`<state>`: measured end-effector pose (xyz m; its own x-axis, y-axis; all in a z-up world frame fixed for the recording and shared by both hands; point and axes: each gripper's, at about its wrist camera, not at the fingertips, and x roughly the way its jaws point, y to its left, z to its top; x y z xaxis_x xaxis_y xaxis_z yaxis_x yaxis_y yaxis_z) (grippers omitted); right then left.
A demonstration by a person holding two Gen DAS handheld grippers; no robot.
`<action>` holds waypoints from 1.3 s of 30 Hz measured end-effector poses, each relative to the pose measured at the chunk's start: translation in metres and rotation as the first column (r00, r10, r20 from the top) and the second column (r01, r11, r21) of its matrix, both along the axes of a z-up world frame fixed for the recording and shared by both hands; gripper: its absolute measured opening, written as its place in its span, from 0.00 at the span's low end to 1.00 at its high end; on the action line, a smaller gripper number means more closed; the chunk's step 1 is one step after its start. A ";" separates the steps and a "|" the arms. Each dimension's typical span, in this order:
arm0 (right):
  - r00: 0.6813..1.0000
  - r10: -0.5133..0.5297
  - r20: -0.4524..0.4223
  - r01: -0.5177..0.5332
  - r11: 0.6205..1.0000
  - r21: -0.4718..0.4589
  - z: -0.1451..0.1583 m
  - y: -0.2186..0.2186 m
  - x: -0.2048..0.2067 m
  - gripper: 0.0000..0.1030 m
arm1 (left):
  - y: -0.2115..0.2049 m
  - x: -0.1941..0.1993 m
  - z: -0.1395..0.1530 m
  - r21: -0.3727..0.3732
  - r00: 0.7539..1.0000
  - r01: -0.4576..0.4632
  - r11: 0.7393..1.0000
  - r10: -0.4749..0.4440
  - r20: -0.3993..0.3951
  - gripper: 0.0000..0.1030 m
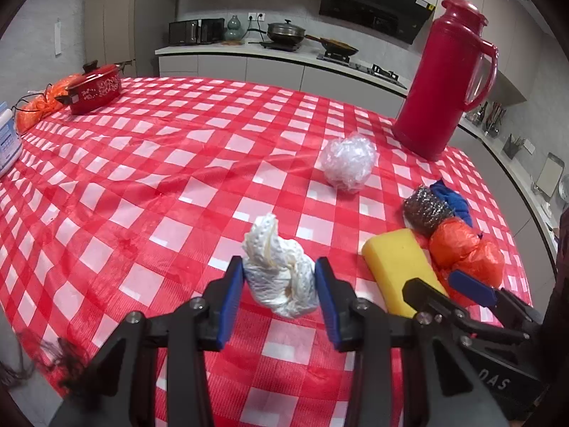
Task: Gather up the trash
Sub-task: 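Grasp the white tissue with the left gripper while the right grasps the yellow sponge, then carry the tissue and sponge over the bin and open both grippers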
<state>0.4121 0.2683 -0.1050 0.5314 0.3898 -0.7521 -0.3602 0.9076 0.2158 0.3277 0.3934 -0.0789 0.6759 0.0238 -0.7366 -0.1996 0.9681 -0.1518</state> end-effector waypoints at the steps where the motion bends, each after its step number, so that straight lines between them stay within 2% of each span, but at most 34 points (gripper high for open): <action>1: 1.000 0.000 -0.004 0.000 1.000 -0.004 -0.002 0.001 0.002 0.81 | 0.001 0.001 0.000 -0.001 1.000 0.001 1.000 -0.001 -0.001 0.41; 11: 1.000 -0.002 -0.030 0.001 0.999 -0.042 -0.018 0.012 0.019 0.80 | 0.007 0.014 -0.007 -0.009 1.000 0.010 1.000 -0.011 -0.014 0.41; 15: 1.000 0.010 -0.023 -0.012 0.996 -0.085 -0.023 0.019 0.020 0.68 | 0.009 0.019 -0.010 -0.015 1.000 0.008 1.000 -0.008 -0.022 0.41; 17: 1.000 0.018 -0.013 -0.020 0.993 -0.118 -0.024 0.023 0.020 0.65 | 0.009 0.019 -0.010 -0.015 1.000 0.010 1.000 -0.010 -0.024 0.41; 21: 1.000 0.022 -0.009 -0.023 0.990 -0.137 -0.024 0.026 0.021 0.65 | 0.008 0.020 -0.011 -0.015 1.000 0.012 1.000 -0.012 -0.026 0.41; 28: 0.998 0.060 0.034 -0.050 0.968 -0.245 -0.027 0.039 0.013 0.65 | 0.006 0.019 -0.012 -0.010 0.999 0.012 1.000 -0.012 -0.032 0.41; 32: 0.998 0.056 0.036 -0.046 0.972 -0.230 -0.026 0.037 0.012 0.57 | 0.006 0.018 -0.010 -0.008 1.000 0.006 1.000 -0.006 -0.027 0.41; 34: 0.999 0.045 0.026 -0.040 0.982 -0.183 -0.024 0.032 0.013 0.54 | 0.006 0.016 -0.009 -0.008 1.000 0.003 1.000 -0.003 -0.024 0.41; 39: 0.999 0.046 0.001 -0.046 0.995 -0.092 -0.018 0.025 0.011 0.52 | 0.006 0.012 -0.007 -0.005 1.000 -0.005 1.000 0.005 -0.018 0.41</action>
<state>0.4228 0.2932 -0.1232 0.5166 0.3434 -0.7844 -0.4028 0.9058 0.1313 0.3396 0.3998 -0.0857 0.6621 0.0234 -0.7490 -0.2071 0.9663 -0.1528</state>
